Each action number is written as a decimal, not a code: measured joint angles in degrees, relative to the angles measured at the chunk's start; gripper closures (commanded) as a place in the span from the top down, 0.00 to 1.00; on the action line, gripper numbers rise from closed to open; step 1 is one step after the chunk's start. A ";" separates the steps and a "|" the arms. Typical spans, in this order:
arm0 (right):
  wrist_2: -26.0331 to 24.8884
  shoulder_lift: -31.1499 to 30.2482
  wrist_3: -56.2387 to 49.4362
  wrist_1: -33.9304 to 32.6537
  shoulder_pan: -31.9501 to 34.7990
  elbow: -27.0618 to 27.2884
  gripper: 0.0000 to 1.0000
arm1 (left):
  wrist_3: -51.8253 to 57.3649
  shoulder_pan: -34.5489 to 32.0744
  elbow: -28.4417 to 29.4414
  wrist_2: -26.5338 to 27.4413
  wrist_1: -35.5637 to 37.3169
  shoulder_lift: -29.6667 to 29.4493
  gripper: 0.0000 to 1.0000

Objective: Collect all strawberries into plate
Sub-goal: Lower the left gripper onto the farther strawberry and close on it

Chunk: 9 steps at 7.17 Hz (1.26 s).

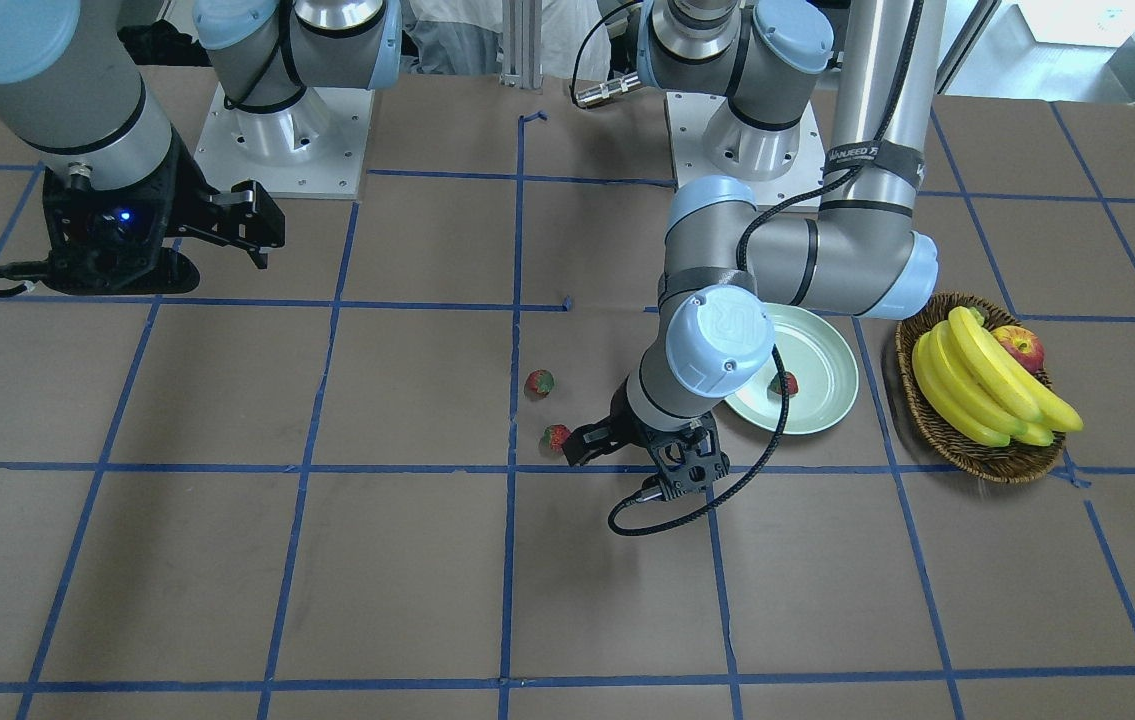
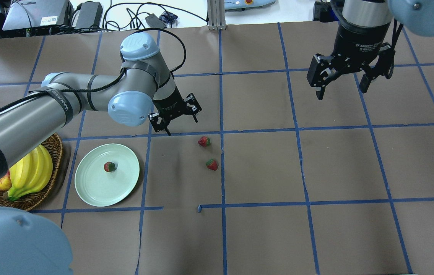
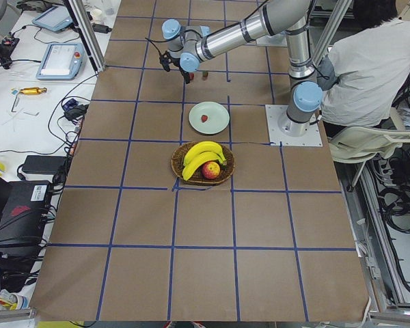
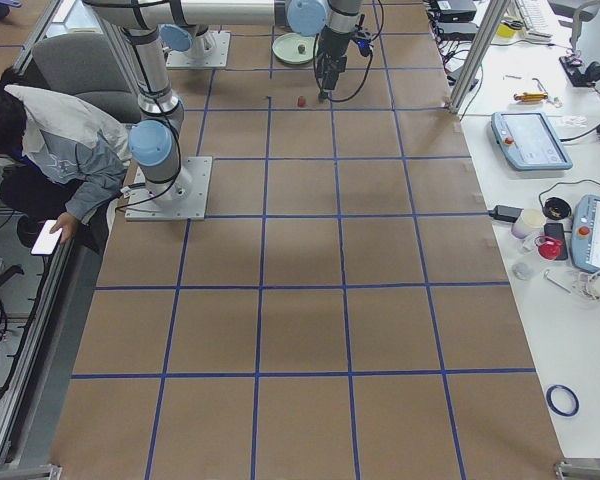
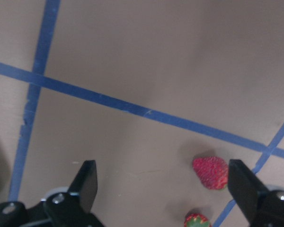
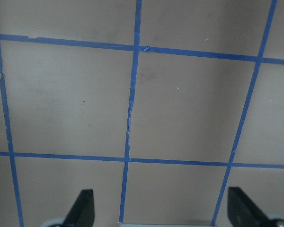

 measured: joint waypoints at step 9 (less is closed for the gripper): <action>-0.10 0.57 0.00 0.36 0.08 0.90 1.00 | -10.84 -5.29 -0.08 -0.13 0.47 -4.95 0.00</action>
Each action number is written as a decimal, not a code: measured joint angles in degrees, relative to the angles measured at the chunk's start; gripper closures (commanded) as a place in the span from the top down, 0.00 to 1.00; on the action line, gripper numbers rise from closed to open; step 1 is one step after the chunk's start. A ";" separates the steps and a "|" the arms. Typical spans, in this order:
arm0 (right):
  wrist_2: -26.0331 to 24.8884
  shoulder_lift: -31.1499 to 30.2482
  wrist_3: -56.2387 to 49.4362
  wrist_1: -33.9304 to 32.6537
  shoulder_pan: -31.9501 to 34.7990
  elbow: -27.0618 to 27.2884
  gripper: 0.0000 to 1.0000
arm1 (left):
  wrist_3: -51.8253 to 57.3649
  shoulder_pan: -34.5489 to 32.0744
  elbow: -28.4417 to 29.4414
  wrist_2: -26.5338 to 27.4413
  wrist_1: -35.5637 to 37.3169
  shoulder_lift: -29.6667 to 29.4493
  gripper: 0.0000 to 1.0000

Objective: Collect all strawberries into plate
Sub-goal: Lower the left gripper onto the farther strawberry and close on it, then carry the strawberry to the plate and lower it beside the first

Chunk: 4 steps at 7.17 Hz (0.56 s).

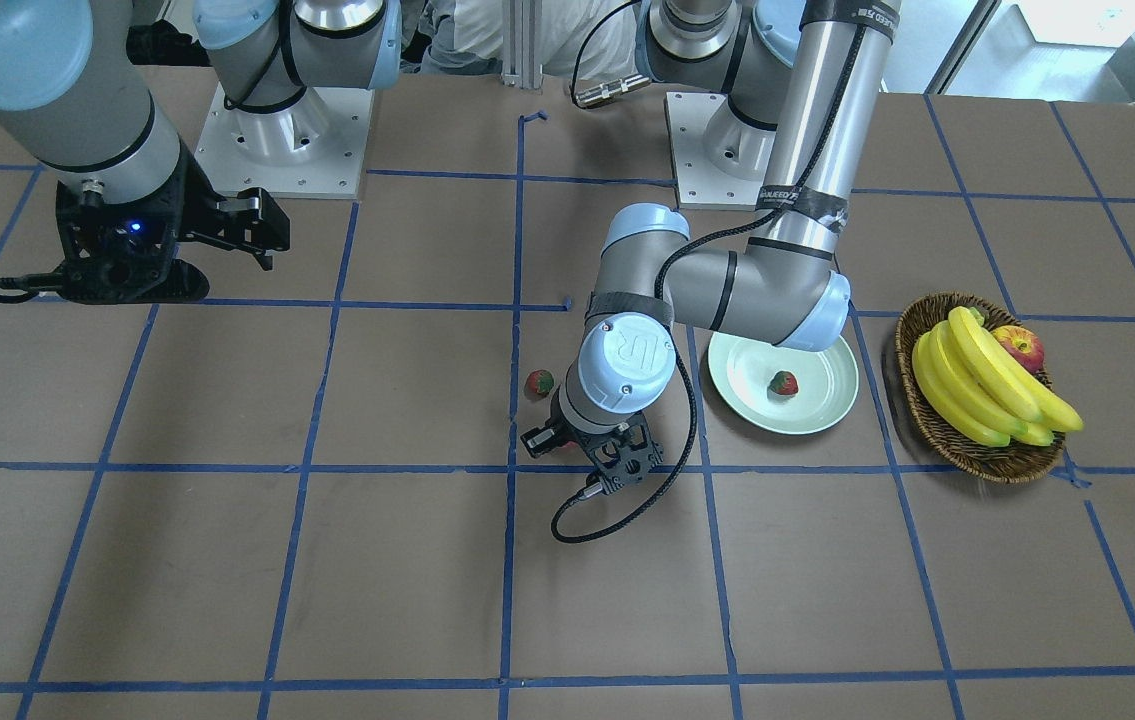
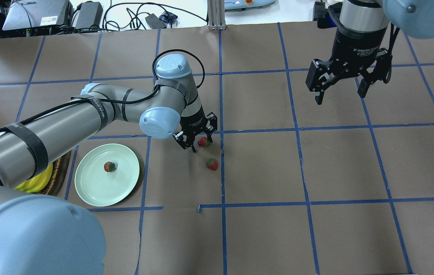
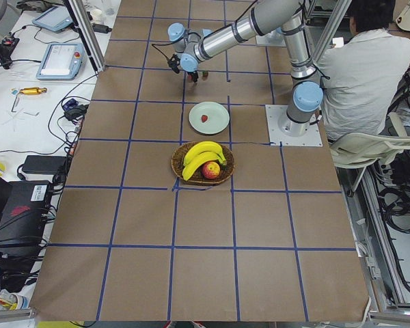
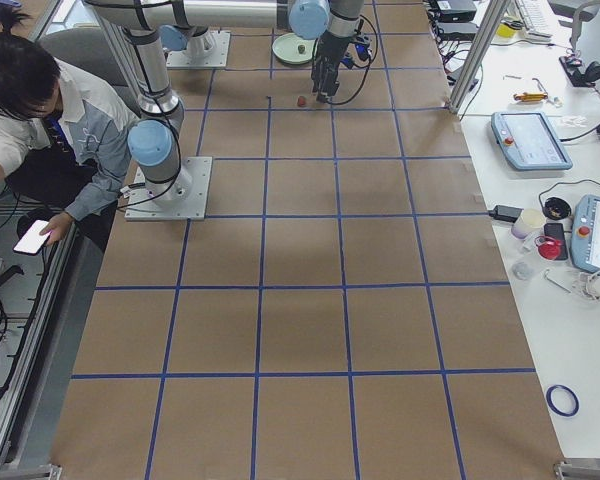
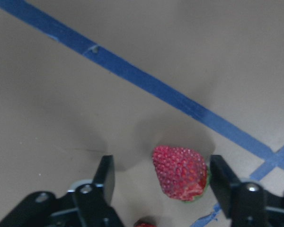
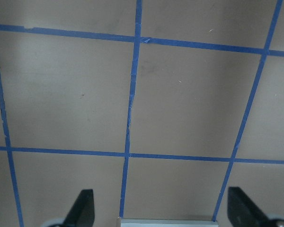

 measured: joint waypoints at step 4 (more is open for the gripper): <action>-0.11 0.02 -0.02 0.04 -0.10 0.09 1.00 | 5.37 0.05 0.43 0.43 -0.59 1.47 0.00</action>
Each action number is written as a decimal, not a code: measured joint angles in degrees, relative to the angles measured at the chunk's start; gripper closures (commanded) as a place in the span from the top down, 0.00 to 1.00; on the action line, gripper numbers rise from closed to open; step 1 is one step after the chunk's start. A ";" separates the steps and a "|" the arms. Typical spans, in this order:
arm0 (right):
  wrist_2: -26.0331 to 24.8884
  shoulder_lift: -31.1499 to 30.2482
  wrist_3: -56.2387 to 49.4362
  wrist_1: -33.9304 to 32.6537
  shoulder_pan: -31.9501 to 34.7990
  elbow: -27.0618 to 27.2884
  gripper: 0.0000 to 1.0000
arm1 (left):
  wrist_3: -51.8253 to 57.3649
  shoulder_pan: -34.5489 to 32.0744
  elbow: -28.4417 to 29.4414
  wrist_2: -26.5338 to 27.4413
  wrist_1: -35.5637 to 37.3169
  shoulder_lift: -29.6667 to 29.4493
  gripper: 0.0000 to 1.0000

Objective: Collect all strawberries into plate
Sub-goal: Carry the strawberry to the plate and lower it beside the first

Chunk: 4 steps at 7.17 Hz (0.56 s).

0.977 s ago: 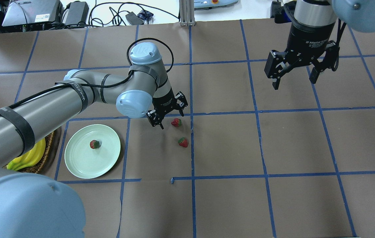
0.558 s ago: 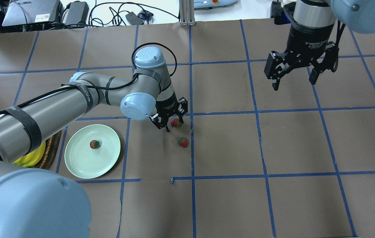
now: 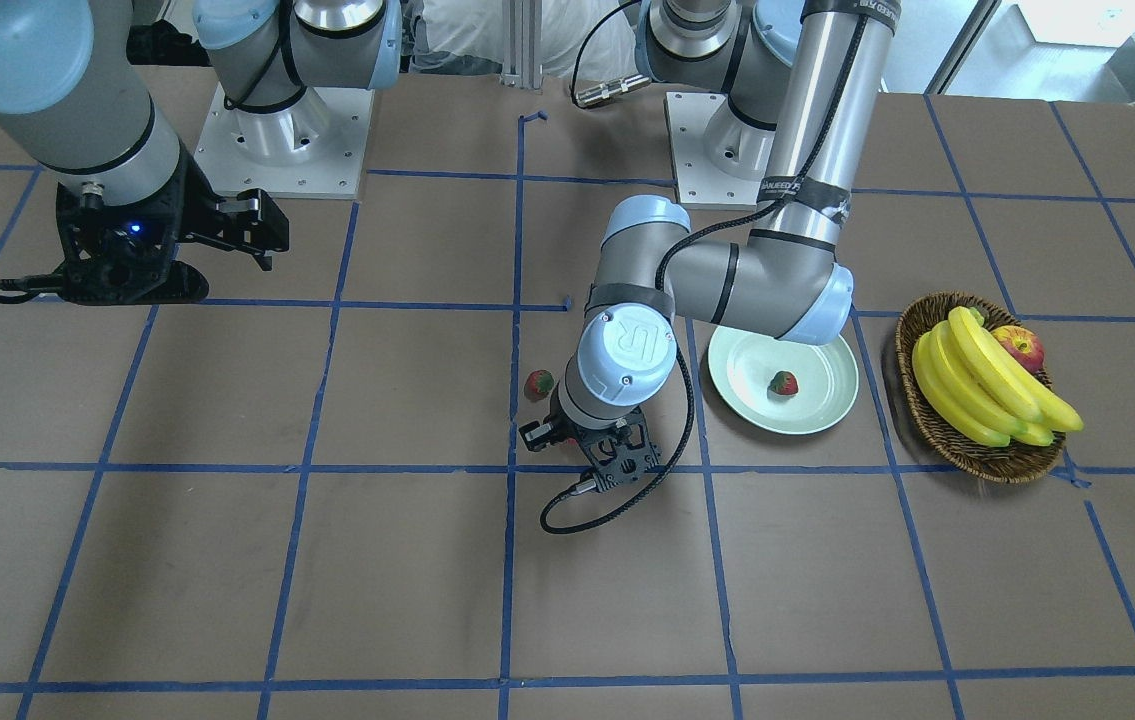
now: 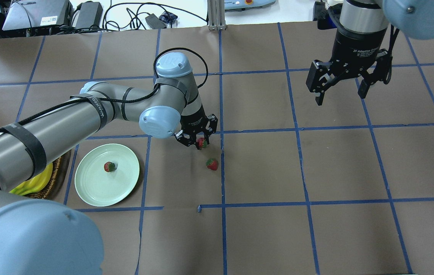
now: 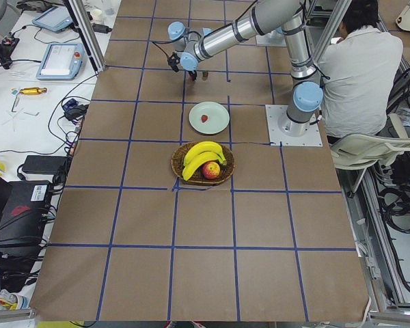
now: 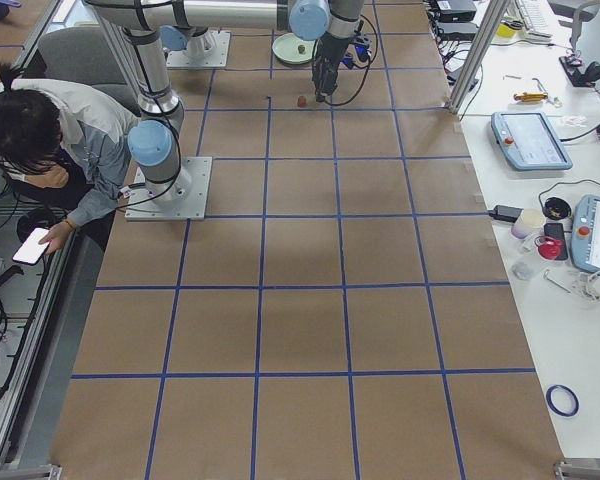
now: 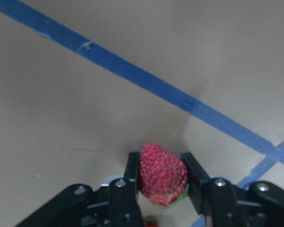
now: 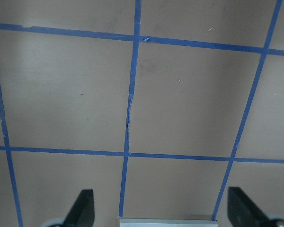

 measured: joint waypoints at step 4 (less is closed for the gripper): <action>0.01 0.00 -0.62 -0.12 -0.23 0.09 1.00 | 20.55 5.60 -0.51 5.22 -8.42 5.51 0.00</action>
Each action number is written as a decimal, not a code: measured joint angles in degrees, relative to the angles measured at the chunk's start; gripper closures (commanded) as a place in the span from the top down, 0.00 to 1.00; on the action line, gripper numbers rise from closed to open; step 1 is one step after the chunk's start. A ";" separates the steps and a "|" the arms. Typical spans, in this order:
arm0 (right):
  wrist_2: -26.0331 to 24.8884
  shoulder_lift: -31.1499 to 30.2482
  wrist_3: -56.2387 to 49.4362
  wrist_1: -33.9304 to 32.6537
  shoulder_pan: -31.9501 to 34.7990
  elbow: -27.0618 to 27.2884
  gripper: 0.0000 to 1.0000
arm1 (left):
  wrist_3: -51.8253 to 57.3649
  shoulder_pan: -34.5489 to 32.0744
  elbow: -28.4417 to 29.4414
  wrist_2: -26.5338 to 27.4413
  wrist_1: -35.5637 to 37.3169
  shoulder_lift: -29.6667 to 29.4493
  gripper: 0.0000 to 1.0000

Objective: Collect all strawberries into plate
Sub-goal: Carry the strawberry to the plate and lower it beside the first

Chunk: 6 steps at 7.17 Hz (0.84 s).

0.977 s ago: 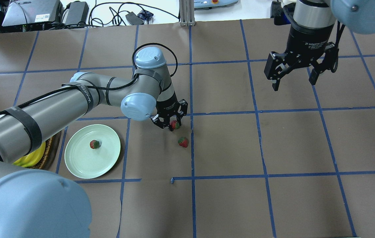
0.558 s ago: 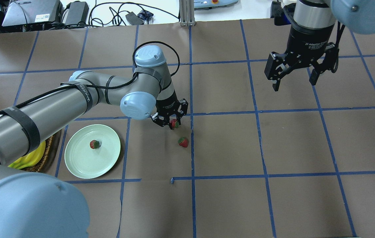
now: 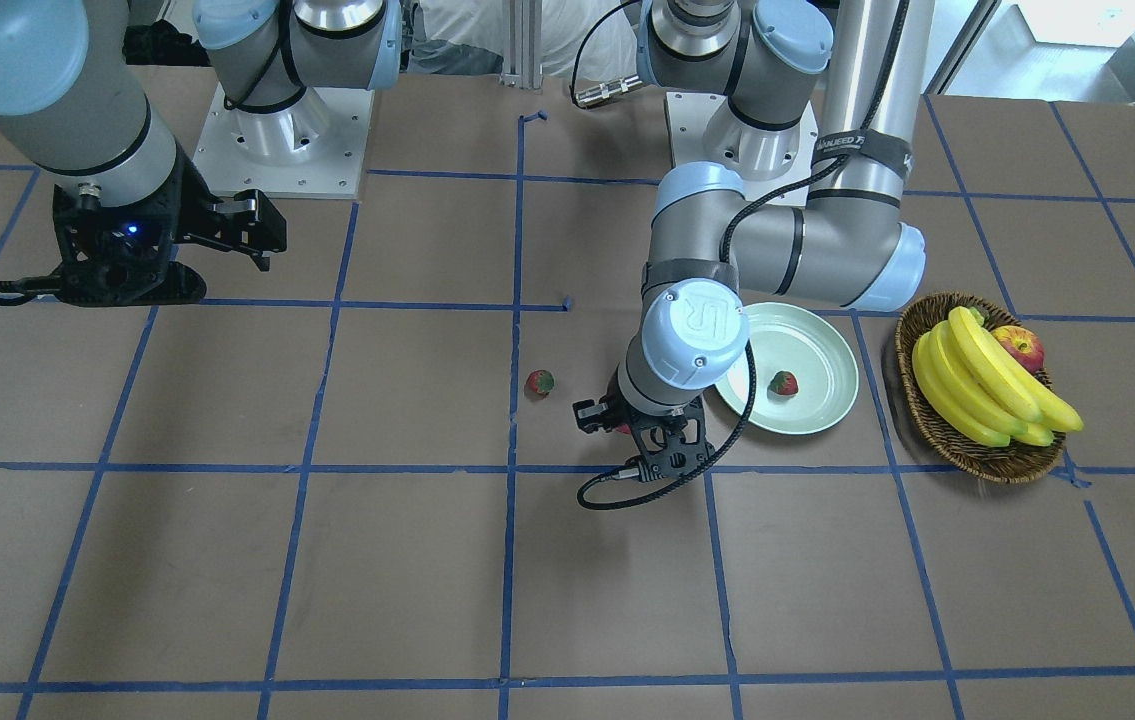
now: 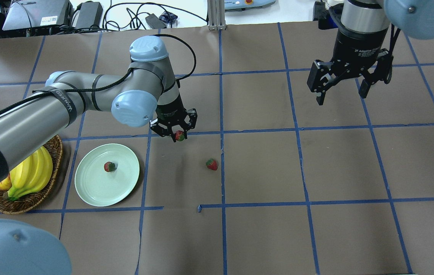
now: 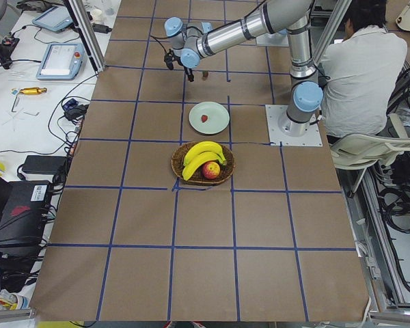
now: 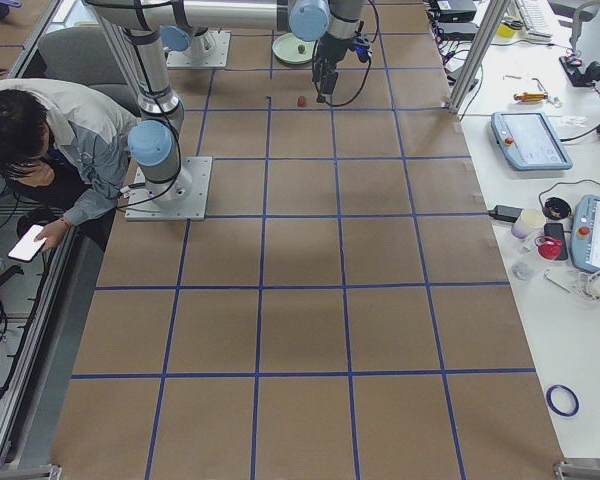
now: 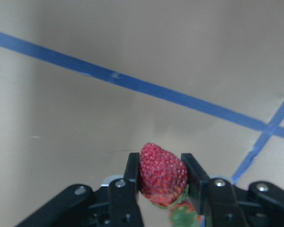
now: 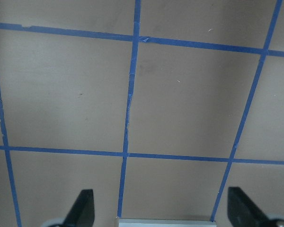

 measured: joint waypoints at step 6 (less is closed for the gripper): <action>-0.01 0.00 0.38 -0.33 -0.02 0.01 1.00 | 28.08 9.61 -7.93 13.70 -5.58 4.48 0.00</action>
